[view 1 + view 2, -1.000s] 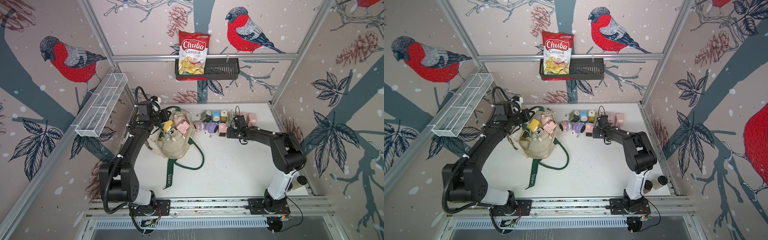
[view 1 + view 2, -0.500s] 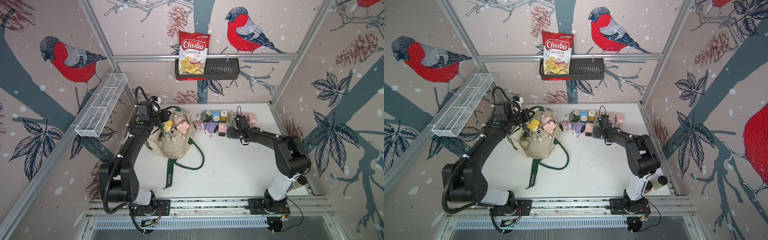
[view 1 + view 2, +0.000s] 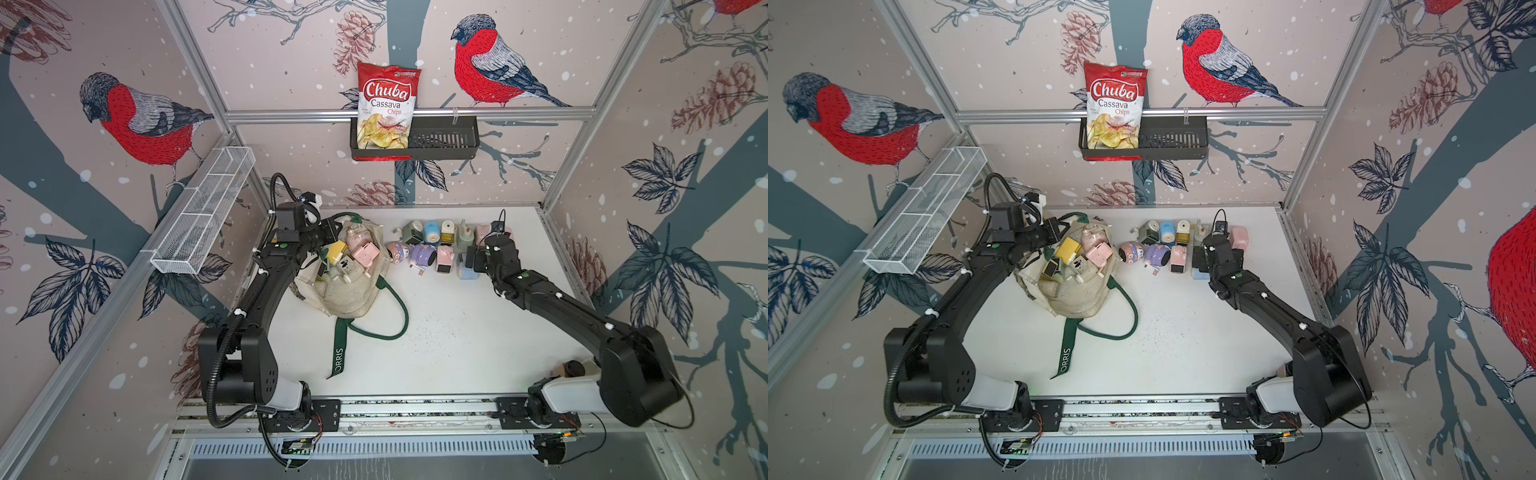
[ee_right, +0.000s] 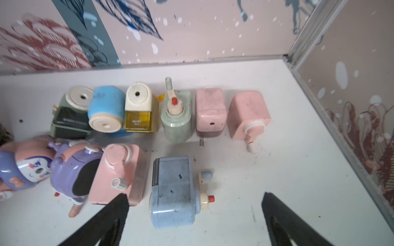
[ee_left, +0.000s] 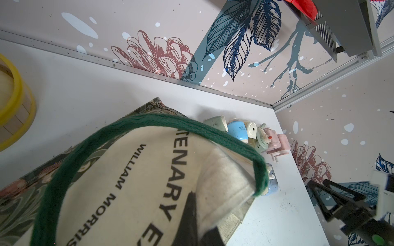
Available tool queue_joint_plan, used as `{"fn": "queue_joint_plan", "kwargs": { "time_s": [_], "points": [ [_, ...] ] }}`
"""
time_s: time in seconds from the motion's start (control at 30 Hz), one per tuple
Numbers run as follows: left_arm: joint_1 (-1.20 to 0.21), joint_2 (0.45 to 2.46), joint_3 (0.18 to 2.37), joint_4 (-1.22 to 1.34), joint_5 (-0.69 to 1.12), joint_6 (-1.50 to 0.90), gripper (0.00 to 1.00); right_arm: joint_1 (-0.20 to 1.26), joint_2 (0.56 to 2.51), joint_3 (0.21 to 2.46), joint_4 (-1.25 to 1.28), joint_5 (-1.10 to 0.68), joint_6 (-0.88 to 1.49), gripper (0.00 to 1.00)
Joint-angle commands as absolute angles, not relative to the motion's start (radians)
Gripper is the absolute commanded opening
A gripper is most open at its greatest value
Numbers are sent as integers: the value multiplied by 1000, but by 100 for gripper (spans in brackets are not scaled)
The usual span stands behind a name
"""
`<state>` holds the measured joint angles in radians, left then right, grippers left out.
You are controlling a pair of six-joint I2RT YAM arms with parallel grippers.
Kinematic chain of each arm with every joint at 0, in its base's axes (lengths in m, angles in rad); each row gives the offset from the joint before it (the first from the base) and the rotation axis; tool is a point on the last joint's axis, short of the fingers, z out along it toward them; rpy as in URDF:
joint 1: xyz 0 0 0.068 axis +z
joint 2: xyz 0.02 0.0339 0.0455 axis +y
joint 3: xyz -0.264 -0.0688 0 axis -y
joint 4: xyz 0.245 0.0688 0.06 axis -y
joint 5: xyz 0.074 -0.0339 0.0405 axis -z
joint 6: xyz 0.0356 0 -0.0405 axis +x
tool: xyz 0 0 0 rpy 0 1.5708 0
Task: Take out the pencil sharpeners from the tote bags
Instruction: Place the pencil sharpener at the center of the board, then pick up the pencil sharpener from the canvas bag.
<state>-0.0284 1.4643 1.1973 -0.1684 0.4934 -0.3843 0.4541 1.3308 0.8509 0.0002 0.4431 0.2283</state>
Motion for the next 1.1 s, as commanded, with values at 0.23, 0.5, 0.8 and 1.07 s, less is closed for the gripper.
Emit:
{"fn": "queue_joint_plan", "kwargs": {
  "time_s": [0.23,0.5,0.8,1.07],
  "points": [
    [-31,1460,1203,-144,498,-378,0,346,1062,660,218,307,299,99],
    [-33,1462,1203,-144,500,-377,0,596,1084,685,360,90,237,91],
    [-32,1463,1202,-143,496,-380,0,928,1495,966,428,33,182,83],
    [-32,1463,1200,-140,494,-378,0,1010,1852,1230,467,-71,165,81]
  ]
}}
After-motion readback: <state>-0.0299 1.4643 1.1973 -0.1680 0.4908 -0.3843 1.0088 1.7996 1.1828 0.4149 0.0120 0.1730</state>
